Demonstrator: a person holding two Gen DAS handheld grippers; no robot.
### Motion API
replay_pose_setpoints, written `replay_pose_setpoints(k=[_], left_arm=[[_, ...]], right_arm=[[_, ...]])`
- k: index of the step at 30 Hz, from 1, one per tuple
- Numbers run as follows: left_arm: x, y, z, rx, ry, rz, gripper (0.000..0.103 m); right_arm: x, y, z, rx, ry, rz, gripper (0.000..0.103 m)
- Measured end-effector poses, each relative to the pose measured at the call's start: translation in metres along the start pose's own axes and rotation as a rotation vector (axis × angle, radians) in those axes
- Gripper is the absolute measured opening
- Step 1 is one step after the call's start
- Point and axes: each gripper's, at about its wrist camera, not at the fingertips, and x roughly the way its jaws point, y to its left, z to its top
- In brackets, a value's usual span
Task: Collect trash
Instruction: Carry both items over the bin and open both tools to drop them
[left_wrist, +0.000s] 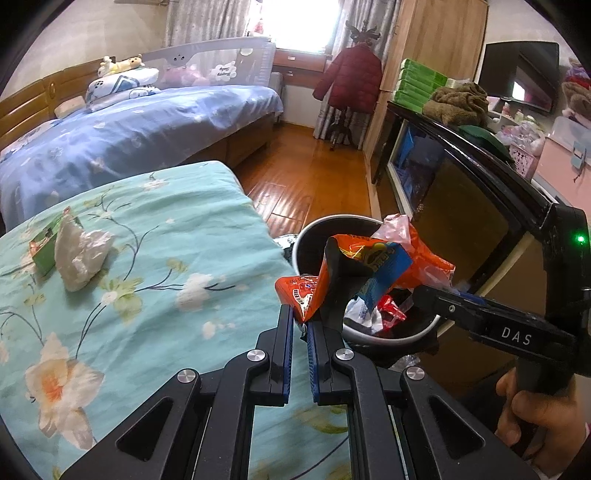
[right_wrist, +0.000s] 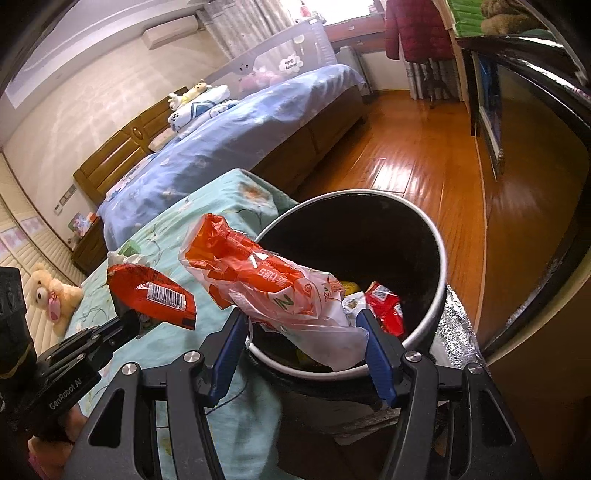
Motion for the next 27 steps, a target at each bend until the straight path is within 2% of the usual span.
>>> replay_pose_setpoints(k=[27], left_arm=[[0.019,-0.018,0.013,0.030,0.004,-0.010,0.006]], right_arm=[[0.001,-0.028,0.014,0.043,-0.003,-0.042,0.062]])
